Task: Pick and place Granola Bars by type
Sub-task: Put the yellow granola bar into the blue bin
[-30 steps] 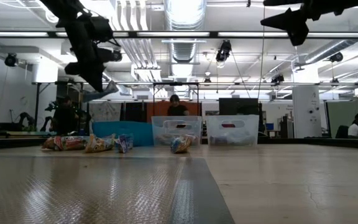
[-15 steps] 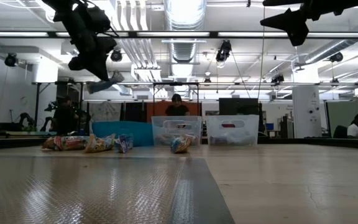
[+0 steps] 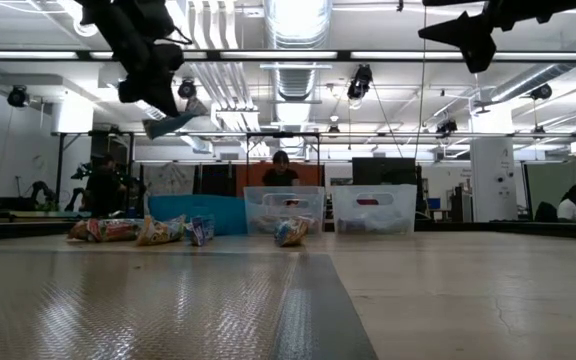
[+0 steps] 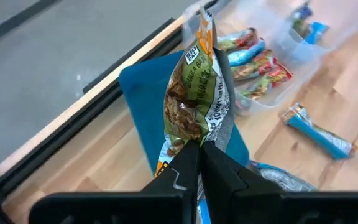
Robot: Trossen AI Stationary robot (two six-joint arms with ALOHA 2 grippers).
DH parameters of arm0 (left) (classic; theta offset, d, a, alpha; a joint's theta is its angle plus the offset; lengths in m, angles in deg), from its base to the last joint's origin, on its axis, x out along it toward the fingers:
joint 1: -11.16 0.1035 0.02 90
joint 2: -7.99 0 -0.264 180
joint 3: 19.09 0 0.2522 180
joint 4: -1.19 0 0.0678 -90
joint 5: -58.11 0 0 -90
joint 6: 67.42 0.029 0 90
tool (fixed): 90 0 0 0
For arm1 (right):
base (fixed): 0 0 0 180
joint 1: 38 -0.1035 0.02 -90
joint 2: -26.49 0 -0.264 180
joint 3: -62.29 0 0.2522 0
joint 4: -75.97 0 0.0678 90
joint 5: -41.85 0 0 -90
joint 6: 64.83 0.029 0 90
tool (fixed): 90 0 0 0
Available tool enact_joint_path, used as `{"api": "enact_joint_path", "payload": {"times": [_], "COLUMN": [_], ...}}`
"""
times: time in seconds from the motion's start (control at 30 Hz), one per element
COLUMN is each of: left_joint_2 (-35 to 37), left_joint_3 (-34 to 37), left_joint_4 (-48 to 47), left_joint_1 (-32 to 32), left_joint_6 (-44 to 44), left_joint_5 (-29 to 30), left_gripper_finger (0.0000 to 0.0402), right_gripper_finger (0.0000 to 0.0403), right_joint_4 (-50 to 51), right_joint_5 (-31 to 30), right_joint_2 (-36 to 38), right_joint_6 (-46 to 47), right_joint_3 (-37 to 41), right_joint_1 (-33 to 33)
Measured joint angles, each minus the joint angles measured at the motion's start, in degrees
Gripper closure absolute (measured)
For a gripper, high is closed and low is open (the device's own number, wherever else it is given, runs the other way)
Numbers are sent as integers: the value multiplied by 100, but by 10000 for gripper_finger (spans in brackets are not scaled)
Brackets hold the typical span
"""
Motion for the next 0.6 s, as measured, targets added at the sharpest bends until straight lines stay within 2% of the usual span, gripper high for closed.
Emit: {"api": "enact_joint_path", "payload": {"times": [0.13, 0.27, 0.6], "left_joint_2": [-173, -590, -2060], "left_joint_3": [-249, -705, -2024], "left_joint_4": [16, -59, -772], "left_joint_1": [-323, -634, -692], "left_joint_6": [391, 782, 1487], "left_joint_5": [51, 658, 1321], "left_gripper_finger": [402, 401, 401], "right_gripper_finger": [193, 193, 193], "right_joint_4": [-82, -89, -81], "right_joint_5": [2, 2, 37], "right_joint_2": [2, 2, 2], "right_joint_6": [-2, -6, -24], "right_joint_3": [-3, -3, -3], "right_joint_1": [-1, -1, -1]}}
